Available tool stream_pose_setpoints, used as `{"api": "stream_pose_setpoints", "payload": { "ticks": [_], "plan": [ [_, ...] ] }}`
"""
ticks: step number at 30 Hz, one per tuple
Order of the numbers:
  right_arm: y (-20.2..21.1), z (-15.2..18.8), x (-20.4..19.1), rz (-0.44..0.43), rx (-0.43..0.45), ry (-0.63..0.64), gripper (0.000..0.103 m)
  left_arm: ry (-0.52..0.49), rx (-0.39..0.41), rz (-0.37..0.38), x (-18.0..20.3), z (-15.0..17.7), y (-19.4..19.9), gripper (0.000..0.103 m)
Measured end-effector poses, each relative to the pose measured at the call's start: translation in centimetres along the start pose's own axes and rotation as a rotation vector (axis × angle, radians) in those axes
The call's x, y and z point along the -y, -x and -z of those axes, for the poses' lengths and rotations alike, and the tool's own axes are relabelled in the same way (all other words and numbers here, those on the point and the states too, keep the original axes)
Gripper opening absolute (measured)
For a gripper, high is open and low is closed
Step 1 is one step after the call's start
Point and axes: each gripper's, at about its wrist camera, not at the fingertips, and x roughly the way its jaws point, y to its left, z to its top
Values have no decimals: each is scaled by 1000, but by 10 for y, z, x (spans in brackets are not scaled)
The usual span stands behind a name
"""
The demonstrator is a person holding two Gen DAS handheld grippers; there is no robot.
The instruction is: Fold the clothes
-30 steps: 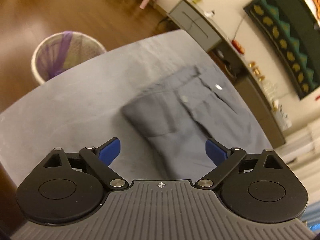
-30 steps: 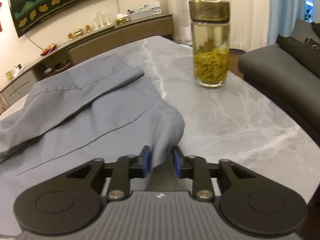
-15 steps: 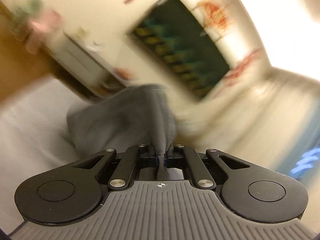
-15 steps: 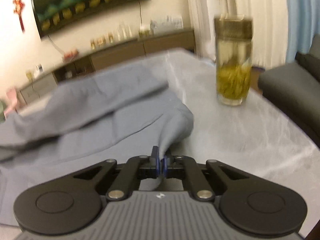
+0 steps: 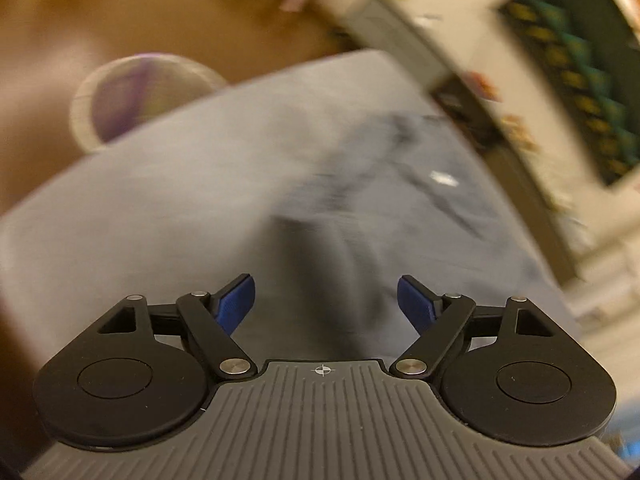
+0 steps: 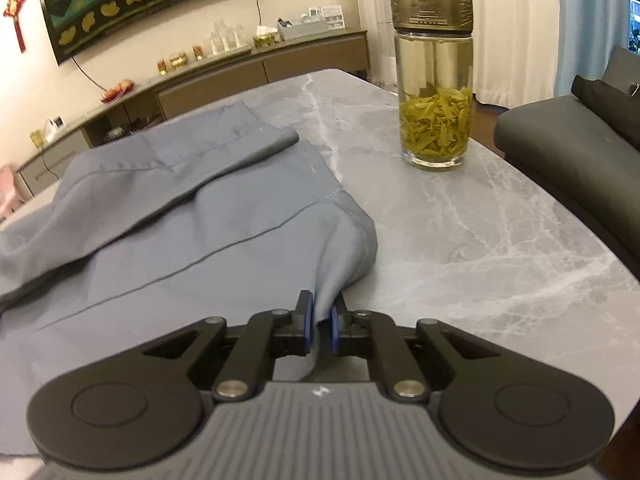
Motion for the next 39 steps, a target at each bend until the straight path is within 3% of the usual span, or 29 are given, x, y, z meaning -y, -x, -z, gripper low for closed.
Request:
{"api": "stream_pose_setpoints", "payload": {
  "ticks": [1, 4, 7, 10, 13, 15, 17, 20, 22, 25, 29, 30, 31, 33, 34, 35, 36, 38, 39],
  "plan": [
    [2, -1, 0, 16, -11, 4, 12, 19, 14, -38, -4, -3, 6, 69],
    [23, -9, -3, 152, 32, 23, 37, 36, 98, -51, -10, -11, 32, 69],
    [55, -22, -23, 159, 138, 58, 41, 15, 152, -9, 3, -22, 47, 70],
    [55, -44, -51, -27, 119, 31, 52, -32, 129, 93, 34, -28, 38, 70],
    [0, -71, -78, -230, -32, -56, 57, -86, 27, 221, 82, -16, 13, 70],
    [-47, -82, -94, -291, -143, -111, 57, -120, -51, 295, 117, -5, -8, 71],
    [-90, -90, -106, -293, -225, -193, 57, -163, -126, 339, 151, 11, -24, 71],
    [-119, -102, -123, -283, -195, -246, 53, -201, -229, 415, 194, 37, -44, 71],
    [-131, -109, -137, -291, -191, -237, 3, -180, -294, 457, 212, 50, -63, 72],
    [-103, -119, -157, -296, -68, -144, 1, -211, -324, 425, 229, 66, -86, 71],
    [38, -105, -138, -464, 166, -116, 1, -224, -306, 365, 213, 78, -91, 71],
    [63, -94, -128, -469, 177, -108, 1, -184, -314, 352, 205, 76, -97, 71],
    [80, -81, -116, -451, 161, -99, 1, -138, -330, 343, 198, 78, -102, 71],
    [72, -55, -98, -395, 0, -22, 3, -76, -362, 347, 190, 77, -111, 71],
    [60, -44, -91, -362, -84, -14, 8, -83, -361, 346, 190, 78, -110, 71],
    [46, -35, -79, -329, -158, -50, 20, -90, -360, 344, 191, 78, -109, 71],
    [35, -28, -67, -323, -207, -101, 23, -97, -357, 341, 190, 79, -107, 71],
    [21, -22, -40, -393, -232, -273, 43, -120, -329, 324, 187, 80, -100, 71],
    [16, -20, -28, -430, -227, -363, 47, -127, -318, 317, 185, 80, -97, 71]
  ]
}}
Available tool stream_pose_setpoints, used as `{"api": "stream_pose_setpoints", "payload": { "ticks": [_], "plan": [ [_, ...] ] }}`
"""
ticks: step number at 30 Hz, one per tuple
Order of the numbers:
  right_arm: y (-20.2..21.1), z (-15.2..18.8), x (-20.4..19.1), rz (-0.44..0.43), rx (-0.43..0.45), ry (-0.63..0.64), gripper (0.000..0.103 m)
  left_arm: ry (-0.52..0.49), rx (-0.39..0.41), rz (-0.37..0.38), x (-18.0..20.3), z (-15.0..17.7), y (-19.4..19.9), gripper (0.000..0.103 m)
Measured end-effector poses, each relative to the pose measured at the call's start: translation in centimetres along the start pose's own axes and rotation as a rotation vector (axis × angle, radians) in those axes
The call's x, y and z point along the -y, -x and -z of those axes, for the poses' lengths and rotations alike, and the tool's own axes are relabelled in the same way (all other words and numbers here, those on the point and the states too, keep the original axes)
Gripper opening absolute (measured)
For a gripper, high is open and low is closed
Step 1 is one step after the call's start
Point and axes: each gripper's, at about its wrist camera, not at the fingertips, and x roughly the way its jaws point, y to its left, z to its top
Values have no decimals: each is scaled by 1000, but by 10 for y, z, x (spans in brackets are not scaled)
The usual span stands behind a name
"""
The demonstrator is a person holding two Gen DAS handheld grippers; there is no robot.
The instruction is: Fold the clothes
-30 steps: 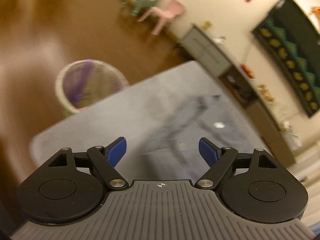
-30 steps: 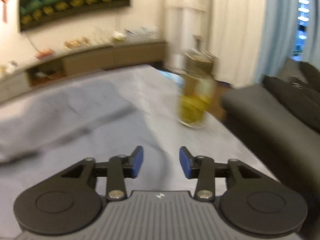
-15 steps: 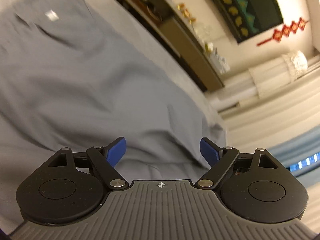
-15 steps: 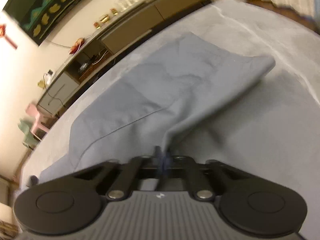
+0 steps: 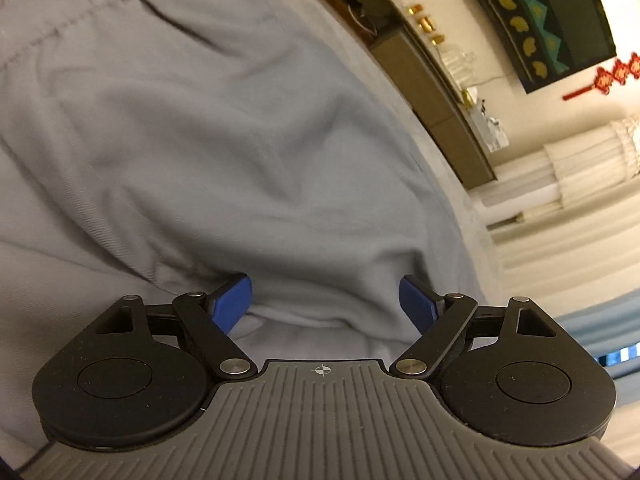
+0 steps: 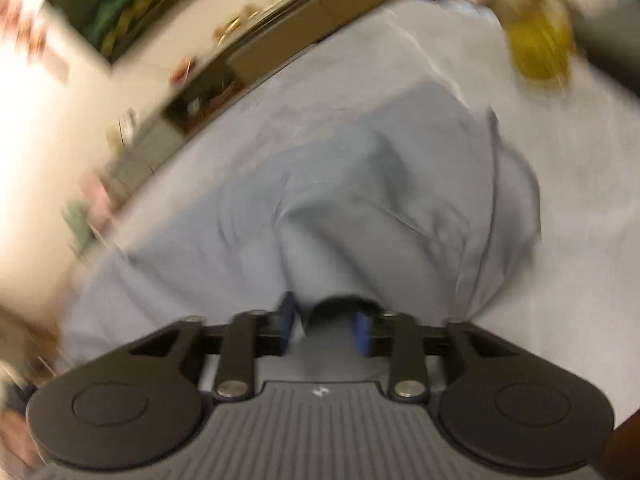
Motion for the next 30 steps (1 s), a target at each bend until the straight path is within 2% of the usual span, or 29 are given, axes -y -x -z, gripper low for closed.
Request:
{"api": "stream_pose_setpoints", "payload": {
  "ticks": [2, 4, 5, 6, 7, 8, 9, 11, 12, 13, 15, 17, 18, 21, 22, 23, 25, 27, 29, 30],
  "plan": [
    [-1, -6, 20, -69, 36, -141, 51, 24, 5, -8, -8, 2, 2, 71],
    [-11, -13, 35, -77, 48, -244, 47, 58, 7, -21, -14, 2, 0, 71],
    [-16, -17, 38, -65, 55, -267, 25, 78, 7, -22, -17, 1, -1, 71],
    [-17, -22, 33, -40, 78, -242, 13, 107, 3, -9, -20, -1, -1, 71],
    [-14, -27, 27, -13, 110, -199, 10, 135, -1, 7, -22, -5, 0, 71],
    [-6, -31, 9, -1, 170, -103, 5, 160, -2, 21, -24, -9, 3, 71],
    [9, -29, -20, -5, 249, 55, 4, 175, 2, 30, -23, -12, 8, 71],
    [43, -7, -80, -71, 393, 447, 3, 148, 23, 37, -11, -19, 24, 70],
    [58, 8, -101, -126, 432, 613, 0, 123, 37, 44, -3, -21, 35, 71],
    [61, 13, -111, -121, 420, 682, 0, 101, 52, 59, 4, -22, 47, 72],
    [36, 1, -97, 33, 300, 612, 2, 72, 71, 93, 17, -21, 63, 74],
    [1, -11, -56, 220, 159, 445, 2, 37, 74, 98, 27, -17, 75, 74],
    [-9, -12, -38, 275, 123, 385, 2, 19, 73, 88, 30, -14, 79, 74],
    [-15, -8, -10, 355, 104, 283, 4, -13, 106, 34, 28, -6, 93, 74],
    [-12, -8, -8, 371, 110, 265, 9, -10, 138, 16, 25, -7, 101, 74],
    [-5, -7, -12, 393, 134, 271, 14, -2, 179, 2, 19, -10, 111, 74],
    [14, -4, -27, 444, 200, 314, 14, 28, 278, -32, 2, -20, 133, 74],
    [25, 7, -54, 463, 268, 439, 21, 70, 383, -81, -18, -35, 152, 76],
    [20, 20, -95, 431, 301, 604, 47, 91, 451, -131, -39, -55, 163, 80],
    [12, 30, -119, 387, 295, 687, 51, 91, 446, -147, -47, -66, 161, 81]
  ]
}}
